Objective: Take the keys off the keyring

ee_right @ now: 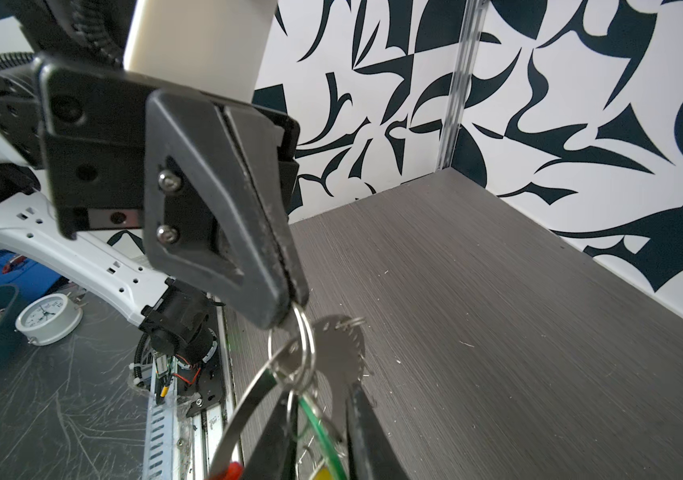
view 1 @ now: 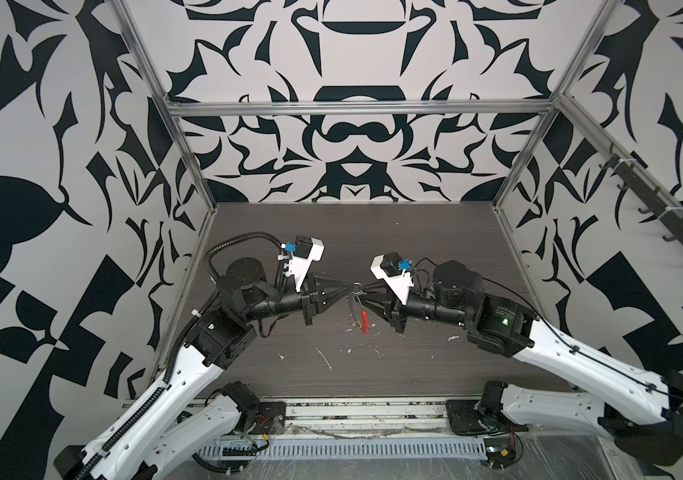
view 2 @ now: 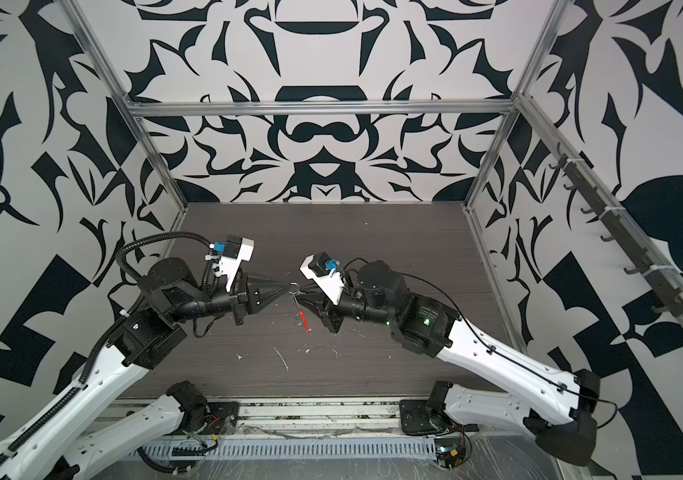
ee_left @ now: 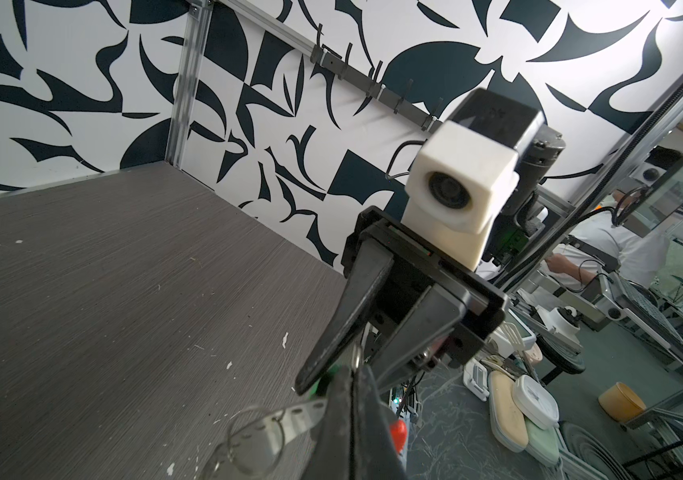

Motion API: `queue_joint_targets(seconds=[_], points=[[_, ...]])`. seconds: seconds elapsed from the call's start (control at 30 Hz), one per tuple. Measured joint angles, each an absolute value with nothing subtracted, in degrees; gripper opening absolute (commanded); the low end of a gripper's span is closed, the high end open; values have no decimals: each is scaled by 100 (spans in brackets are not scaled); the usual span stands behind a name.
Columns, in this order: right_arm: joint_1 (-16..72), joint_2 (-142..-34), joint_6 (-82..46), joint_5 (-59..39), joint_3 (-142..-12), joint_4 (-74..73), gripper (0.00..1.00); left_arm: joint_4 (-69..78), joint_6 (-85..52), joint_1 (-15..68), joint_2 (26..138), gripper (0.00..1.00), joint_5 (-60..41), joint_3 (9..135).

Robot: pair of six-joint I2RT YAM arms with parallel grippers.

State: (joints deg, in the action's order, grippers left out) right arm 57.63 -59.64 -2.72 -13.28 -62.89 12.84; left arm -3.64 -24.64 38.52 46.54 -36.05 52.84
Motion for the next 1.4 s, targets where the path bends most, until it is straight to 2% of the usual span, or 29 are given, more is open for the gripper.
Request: queue_joint_targets(seconds=[0.13,0.9,1.1,1.4], points=[[5804,-5981,-270,-1387,-6316,1306,0,-318,-2482,3848,4613,0,-3470,5207],[5828,-6709,-211,-1699,-6547,1168,0,-62,-2958,3883,4515,0,-2727,4956],[5828,-6254,-259,-1511,-6263,1188,0,-187,-2862,3883,4298,0,-2386,4849],[5824,-5269,-432,-698,-5459,1184,0,-550,-2709,3892,3892,0,-1638,4615]])
